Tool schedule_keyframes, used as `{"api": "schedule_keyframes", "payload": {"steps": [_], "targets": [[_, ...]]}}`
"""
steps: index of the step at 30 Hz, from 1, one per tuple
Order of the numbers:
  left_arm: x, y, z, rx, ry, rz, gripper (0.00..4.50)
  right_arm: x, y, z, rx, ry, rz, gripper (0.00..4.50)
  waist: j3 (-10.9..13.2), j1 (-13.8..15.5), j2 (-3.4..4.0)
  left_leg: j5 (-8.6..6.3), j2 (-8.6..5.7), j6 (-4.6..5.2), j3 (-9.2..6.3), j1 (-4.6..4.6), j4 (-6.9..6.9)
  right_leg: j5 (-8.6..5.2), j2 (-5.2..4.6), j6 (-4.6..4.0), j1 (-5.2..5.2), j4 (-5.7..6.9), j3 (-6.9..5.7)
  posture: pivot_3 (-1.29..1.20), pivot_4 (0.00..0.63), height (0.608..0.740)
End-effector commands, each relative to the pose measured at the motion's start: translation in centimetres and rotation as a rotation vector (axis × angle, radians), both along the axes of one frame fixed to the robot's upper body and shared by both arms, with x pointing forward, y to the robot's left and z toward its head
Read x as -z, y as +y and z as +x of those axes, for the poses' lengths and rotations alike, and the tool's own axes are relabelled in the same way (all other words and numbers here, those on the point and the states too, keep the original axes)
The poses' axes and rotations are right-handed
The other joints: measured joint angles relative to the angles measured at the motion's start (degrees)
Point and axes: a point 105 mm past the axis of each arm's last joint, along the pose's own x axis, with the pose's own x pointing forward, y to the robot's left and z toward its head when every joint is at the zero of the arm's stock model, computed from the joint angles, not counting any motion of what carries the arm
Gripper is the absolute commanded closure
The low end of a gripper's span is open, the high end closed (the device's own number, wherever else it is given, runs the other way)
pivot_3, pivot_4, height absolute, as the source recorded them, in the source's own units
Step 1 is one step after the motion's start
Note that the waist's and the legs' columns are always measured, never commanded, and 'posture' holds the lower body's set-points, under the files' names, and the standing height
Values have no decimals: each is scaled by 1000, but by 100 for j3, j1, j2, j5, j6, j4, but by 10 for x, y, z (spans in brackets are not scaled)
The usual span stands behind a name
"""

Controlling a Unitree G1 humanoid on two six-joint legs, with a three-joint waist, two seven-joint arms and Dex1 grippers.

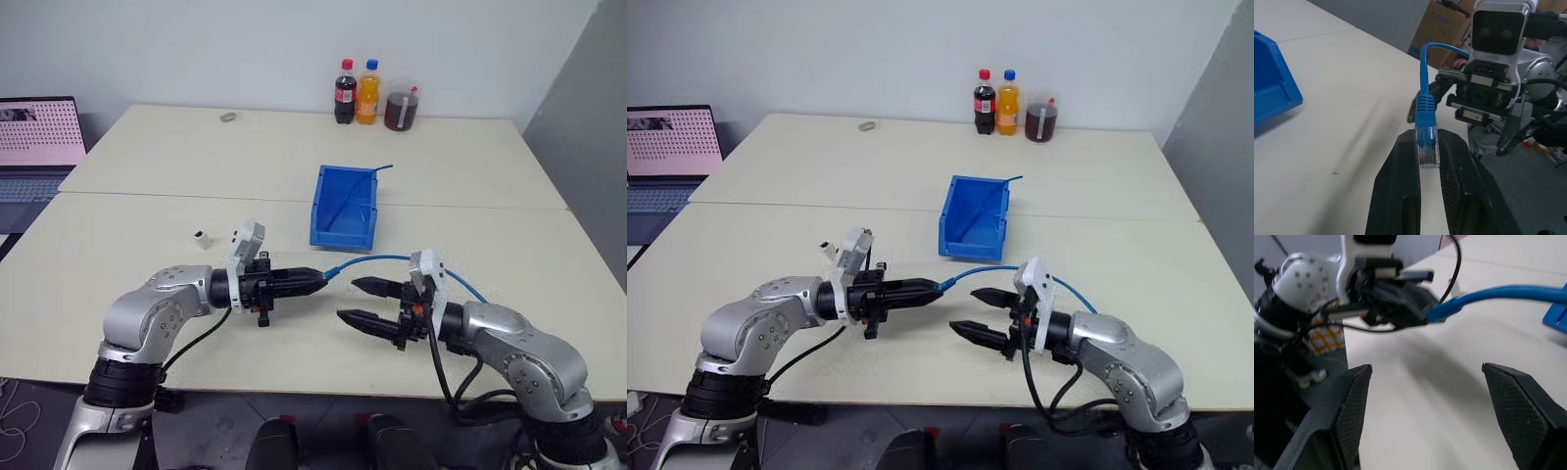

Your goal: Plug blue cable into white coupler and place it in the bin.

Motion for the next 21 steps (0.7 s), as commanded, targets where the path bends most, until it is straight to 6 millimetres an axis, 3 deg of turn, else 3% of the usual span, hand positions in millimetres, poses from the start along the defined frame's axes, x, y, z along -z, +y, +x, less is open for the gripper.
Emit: {"api": "schedule_keyframes", "payload": {"steps": [1,20,21], "targets": [[-16,-3,-4,22,-23,-46,4260,-19,0,3,-6,-12,88,677,2,-12,-2,0,0,0,0,-1,0,0,0,0,0,-1,0,0,150,740],[-23,-10,-6,30,4,-97,4260,-30,16,10,-61,40,174,677,10,-53,-8,0,0,0,0,-2,-4,-1,0,-2,-2,-3,0,0,150,740],[-23,-10,-6,31,3,-97,4260,-30,17,10,-64,45,178,856,10,-53,-8,0,0,0,-1,-3,-4,-1,0,-2,-2,-3,0,0,150,740]]}}
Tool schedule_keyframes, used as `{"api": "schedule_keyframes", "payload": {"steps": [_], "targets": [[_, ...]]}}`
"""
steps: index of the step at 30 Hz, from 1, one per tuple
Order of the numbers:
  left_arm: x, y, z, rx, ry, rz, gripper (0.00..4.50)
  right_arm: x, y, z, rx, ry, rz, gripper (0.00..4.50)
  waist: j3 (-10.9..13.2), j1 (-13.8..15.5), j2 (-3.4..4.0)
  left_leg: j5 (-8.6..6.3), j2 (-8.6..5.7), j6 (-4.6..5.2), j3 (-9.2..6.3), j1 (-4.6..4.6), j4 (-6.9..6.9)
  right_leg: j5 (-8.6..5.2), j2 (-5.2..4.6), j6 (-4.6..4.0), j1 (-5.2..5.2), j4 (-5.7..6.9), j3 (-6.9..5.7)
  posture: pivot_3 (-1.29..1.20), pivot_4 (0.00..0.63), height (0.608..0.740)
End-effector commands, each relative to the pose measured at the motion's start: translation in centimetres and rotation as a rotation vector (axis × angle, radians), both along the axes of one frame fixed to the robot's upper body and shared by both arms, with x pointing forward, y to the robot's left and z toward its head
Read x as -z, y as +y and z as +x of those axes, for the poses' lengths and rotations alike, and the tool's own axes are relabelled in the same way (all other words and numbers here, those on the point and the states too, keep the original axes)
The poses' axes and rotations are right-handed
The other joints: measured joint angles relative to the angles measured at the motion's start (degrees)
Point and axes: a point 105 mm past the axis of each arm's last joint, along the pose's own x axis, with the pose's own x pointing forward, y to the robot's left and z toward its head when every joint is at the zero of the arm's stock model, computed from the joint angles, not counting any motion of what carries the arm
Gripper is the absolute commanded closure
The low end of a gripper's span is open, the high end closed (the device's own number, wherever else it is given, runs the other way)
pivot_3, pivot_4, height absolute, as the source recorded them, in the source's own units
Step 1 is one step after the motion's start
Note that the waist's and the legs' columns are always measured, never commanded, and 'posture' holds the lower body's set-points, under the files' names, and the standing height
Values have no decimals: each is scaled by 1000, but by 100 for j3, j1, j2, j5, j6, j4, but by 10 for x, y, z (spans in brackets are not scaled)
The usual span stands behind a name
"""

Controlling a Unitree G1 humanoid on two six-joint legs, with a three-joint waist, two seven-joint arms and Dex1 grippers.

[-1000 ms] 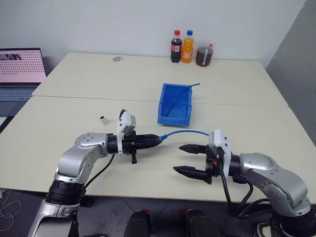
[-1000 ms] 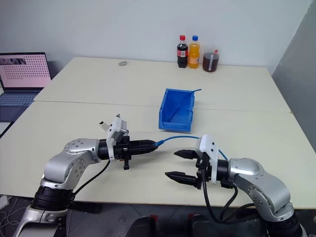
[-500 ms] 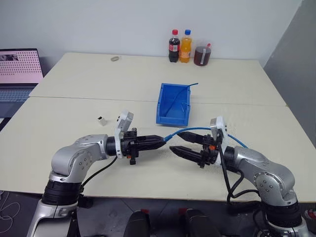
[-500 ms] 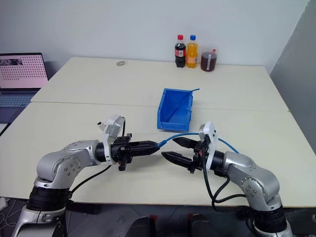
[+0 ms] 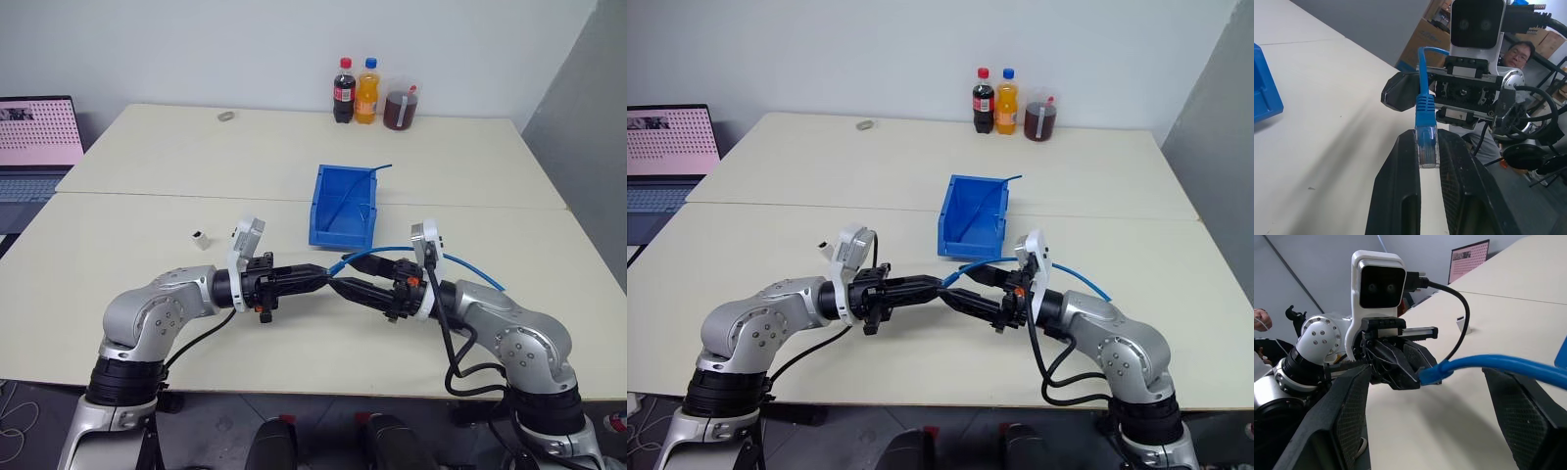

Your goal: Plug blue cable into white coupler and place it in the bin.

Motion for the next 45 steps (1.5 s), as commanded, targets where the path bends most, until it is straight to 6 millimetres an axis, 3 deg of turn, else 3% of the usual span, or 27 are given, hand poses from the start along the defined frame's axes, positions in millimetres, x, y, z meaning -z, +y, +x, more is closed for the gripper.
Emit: {"api": "schedule_keyframes", "payload": {"steps": [1,3,17,25,27,36,45], "targets": [[-14,-5,-4,26,-55,-21,4260,-8,3,-1,-25,-17,29,963,0,0,0,0,0,0,0,0,0,0,0,0,0,-1,0,0,150,740],[-13,-5,-5,27,-55,-19,4260,-8,3,-2,-34,-12,32,1172,1,-2,0,0,0,0,1,-1,0,0,0,0,0,-2,1,0,150,740],[-7,0,-5,19,-67,-14,4260,-10,5,-6,-83,14,53,4215,6,-11,-2,0,0,0,1,-1,-3,0,-1,0,-2,-3,1,0,150,740],[-1,4,0,-10,-112,-6,4260,-7,3,-12,-122,37,39,4373,11,-12,-4,0,0,0,1,-4,-7,0,-1,-1,-2,-8,0,0,150,740],[4,6,2,-24,-109,25,3556,-7,3,-12,-123,34,31,4374,13,-12,-6,0,0,0,1,-4,-7,0,-2,-1,-2,-9,0,0,150,740],[16,18,-1,-87,-205,146,1829,-4,-1,-1,-57,1,8,4388,15,-23,-6,0,1,0,2,-7,-13,0,-2,-1,-6,-17,2,0,150,740],[21,45,2,-422,-238,141,34,0,-11,12,16,-20,-7,4391,17,-21,-5,-1,4,0,-1,-23,-20,0,-7,0,-10,-40,-4,0,150,740]]}}
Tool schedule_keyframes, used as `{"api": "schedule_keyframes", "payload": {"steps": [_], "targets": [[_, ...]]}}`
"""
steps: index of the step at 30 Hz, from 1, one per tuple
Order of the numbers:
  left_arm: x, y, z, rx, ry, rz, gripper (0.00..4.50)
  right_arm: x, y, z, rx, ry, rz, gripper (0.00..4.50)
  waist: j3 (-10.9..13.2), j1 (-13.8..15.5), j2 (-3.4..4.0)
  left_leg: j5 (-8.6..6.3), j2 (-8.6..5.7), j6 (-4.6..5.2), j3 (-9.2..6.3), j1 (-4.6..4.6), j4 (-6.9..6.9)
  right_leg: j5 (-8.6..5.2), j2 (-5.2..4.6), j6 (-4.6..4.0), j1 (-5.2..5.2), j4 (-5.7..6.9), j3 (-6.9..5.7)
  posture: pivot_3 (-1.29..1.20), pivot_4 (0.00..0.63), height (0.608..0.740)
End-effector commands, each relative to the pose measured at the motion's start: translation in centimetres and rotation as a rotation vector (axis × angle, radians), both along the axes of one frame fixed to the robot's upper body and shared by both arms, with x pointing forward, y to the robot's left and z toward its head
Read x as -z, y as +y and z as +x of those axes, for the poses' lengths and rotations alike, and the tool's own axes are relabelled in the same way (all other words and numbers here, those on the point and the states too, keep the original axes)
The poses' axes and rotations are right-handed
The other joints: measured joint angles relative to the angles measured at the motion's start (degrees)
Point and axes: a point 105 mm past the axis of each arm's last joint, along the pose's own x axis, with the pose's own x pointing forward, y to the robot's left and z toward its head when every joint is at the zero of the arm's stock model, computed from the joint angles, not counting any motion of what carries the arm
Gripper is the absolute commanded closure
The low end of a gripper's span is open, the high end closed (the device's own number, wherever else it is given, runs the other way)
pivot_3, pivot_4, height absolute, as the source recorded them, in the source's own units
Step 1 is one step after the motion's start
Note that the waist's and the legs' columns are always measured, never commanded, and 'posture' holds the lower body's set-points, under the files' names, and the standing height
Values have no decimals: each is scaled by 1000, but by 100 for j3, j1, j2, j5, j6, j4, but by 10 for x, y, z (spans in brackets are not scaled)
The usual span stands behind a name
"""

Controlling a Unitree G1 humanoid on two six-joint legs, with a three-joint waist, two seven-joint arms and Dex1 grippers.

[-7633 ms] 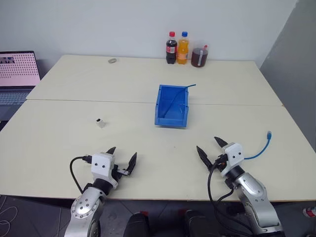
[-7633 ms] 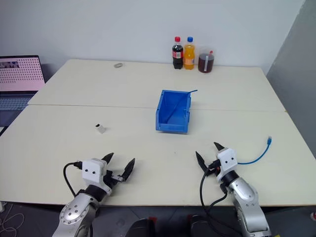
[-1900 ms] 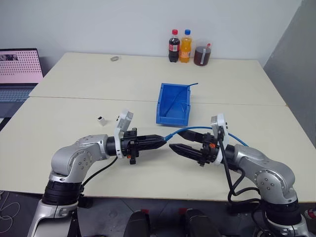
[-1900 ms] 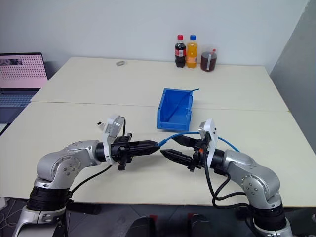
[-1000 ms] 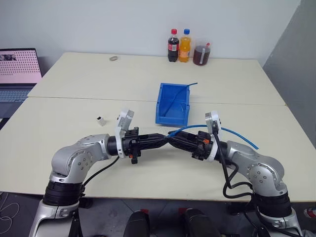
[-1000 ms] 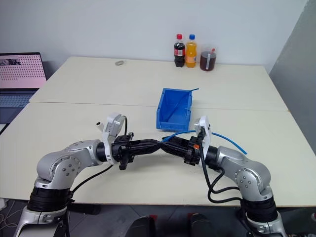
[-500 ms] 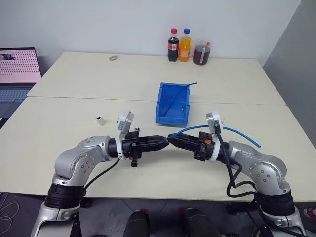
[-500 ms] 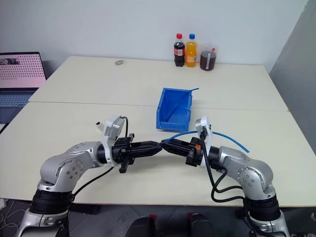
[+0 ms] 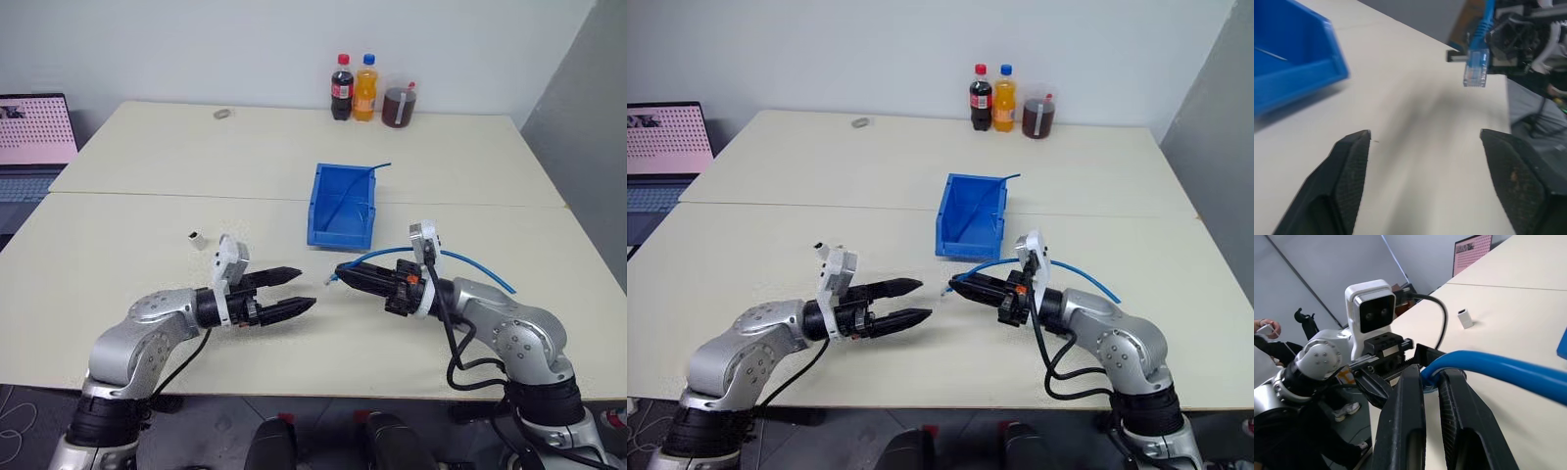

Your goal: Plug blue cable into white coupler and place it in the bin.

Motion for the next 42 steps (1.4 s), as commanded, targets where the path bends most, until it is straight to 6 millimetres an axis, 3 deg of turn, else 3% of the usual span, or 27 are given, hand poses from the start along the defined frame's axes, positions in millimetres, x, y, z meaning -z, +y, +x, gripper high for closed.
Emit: {"api": "schedule_keyframes", "payload": {"steps": [1,8,12,16,20,25,30,42], "targets": [[-7,13,-1,-173,-74,-13,0,-9,-7,5,28,-54,11,4391,0,1,0,0,0,0,1,0,0,0,-1,0,1,-3,1,0,150,740],[27,47,8,-755,-97,80,0,-3,-13,9,56,-56,-9,4391,1,6,-2,-1,0,0,-3,-3,1,1,-5,1,3,-11,6,0,150,740],[42,55,14,-990,-40,103,0,-2,-13,11,55,-61,-17,4392,1,25,-4,-1,-3,0,-12,-4,3,5,-4,7,8,-12,8,0,150,740],[43,48,29,-1112,-74,123,0,-2,-14,13,49,-67,-29,4392,1,40,-6,-1,-7,0,-5,-5,9,13,-4,20,9,-18,1,0,150,740],[41,57,54,-1326,-81,131,0,-4,-16,17,52,-78,-39,4392,0,80,-8,0,-11,0,-4,-6,14,19,-2,29,10,-19,2,0,150,740],[31,59,74,-1457,-89,113,0,-5,-17,20,60,-86,-44,4392,0,101,-9,0,-11,0,-2,-14,15,24,0,27,10,-30,4,0,150,740],[30,67,81,-1593,-44,93,0,-5,-20,20,74,-89,-47,4392,0,142,-9,0,-11,0,-3,-26,17,30,-1,24,9,-46,3,0,150,740],[22,66,96,-1648,-40,72,0,-6,-22,21,96,-92,-46,4392,0,158,-10,0,-14,-1,-4,-29,22,34,-1,32,10,-47,2,0,150,740]]}}
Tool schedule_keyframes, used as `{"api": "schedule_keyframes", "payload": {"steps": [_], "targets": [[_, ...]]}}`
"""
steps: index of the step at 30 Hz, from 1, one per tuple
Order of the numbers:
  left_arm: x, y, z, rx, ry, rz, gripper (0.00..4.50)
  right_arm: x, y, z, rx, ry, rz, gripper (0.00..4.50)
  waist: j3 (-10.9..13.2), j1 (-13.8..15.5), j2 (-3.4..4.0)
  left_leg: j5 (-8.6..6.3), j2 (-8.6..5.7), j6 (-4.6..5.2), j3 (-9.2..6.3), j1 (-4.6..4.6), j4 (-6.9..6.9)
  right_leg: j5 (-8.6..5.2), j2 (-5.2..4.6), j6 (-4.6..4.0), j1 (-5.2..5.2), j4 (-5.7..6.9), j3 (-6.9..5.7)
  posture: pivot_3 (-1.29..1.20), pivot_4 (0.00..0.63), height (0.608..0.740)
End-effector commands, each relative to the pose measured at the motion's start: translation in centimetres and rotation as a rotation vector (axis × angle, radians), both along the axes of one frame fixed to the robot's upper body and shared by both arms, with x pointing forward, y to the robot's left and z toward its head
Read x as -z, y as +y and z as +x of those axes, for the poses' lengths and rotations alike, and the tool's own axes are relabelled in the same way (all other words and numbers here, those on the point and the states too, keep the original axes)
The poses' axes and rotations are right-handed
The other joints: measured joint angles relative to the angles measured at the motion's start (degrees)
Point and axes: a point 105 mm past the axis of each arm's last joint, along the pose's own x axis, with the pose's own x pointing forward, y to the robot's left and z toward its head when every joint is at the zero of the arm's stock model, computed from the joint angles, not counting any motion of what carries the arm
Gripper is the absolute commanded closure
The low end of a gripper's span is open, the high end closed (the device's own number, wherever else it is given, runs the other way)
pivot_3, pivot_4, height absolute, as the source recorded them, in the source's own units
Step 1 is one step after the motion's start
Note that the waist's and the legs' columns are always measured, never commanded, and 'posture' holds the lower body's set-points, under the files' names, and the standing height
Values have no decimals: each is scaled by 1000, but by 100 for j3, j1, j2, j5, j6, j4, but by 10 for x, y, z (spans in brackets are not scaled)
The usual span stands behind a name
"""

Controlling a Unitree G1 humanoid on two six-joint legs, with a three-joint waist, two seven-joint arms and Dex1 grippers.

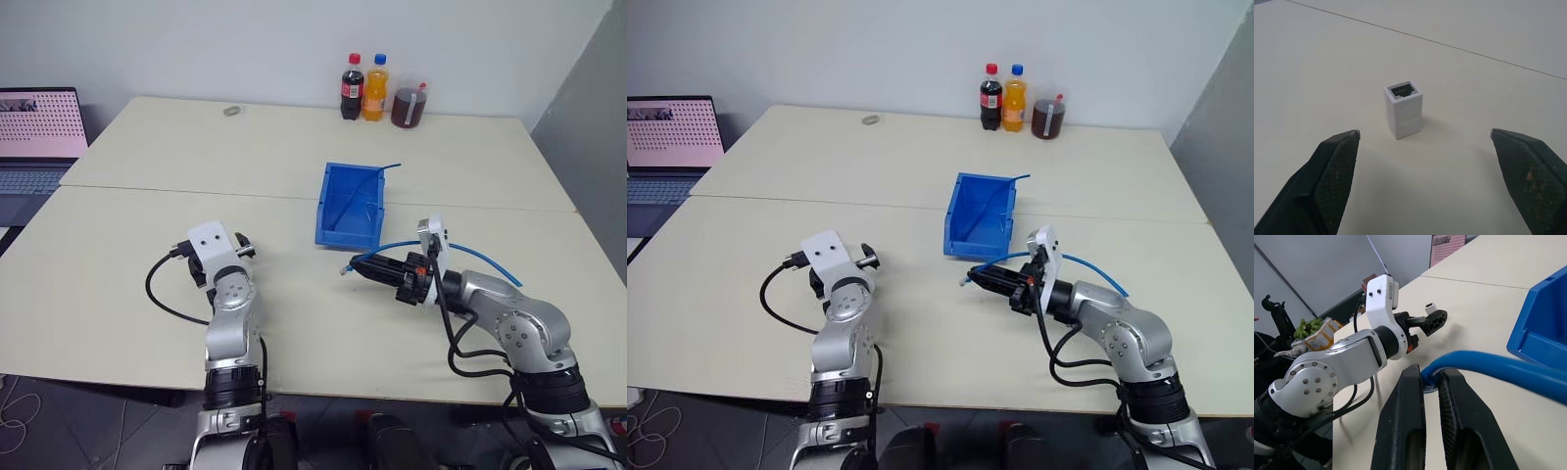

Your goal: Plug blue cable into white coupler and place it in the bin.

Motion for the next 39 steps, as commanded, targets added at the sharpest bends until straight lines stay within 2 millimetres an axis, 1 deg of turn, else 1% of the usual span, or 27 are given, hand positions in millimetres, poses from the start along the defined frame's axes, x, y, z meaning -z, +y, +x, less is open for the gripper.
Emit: {"api": "schedule_keyframes", "payload": {"steps": [1,10,17,26,29,39], "targets": [[-13,-1,5,-9,-46,7,0,-14,-3,0,15,-65,16,4392,0,0,0,0,0,0,0,0,0,0,0,0,0,0,0,0,150,740],[-17,12,19,-89,-38,-21,0,-14,-2,0,14,-65,14,4393,0,-1,0,0,-1,0,0,0,2,3,0,4,1,0,0,0,150,740],[-14,25,27,-142,-16,-19,0,-13,-2,0,17,-64,11,4393,0,1,0,1,-1,-1,0,0,2,4,0,3,0,1,-1,0,150,740],[-12,27,36,-118,-9,-20,0,-13,-2,1,21,-65,7,4393,0,1,0,1,-1,-2,1,0,2,6,0,2,0,1,-1,0,150,740],[-11,27,37,-118,-10,-13,485,-12,-2,0,22,-65,6,4393,0,1,0,1,-1,-2,2,0,2,14,-1,-12,0,1,-1,0,150,740],[-11,26,37,-111,-21,-21,2651,-12,-2,0,21,-63,3,4394,0,1,0,1,-1,-2,2,0,2,15,-1,-12,0,1,-1,0,150,740]]}}
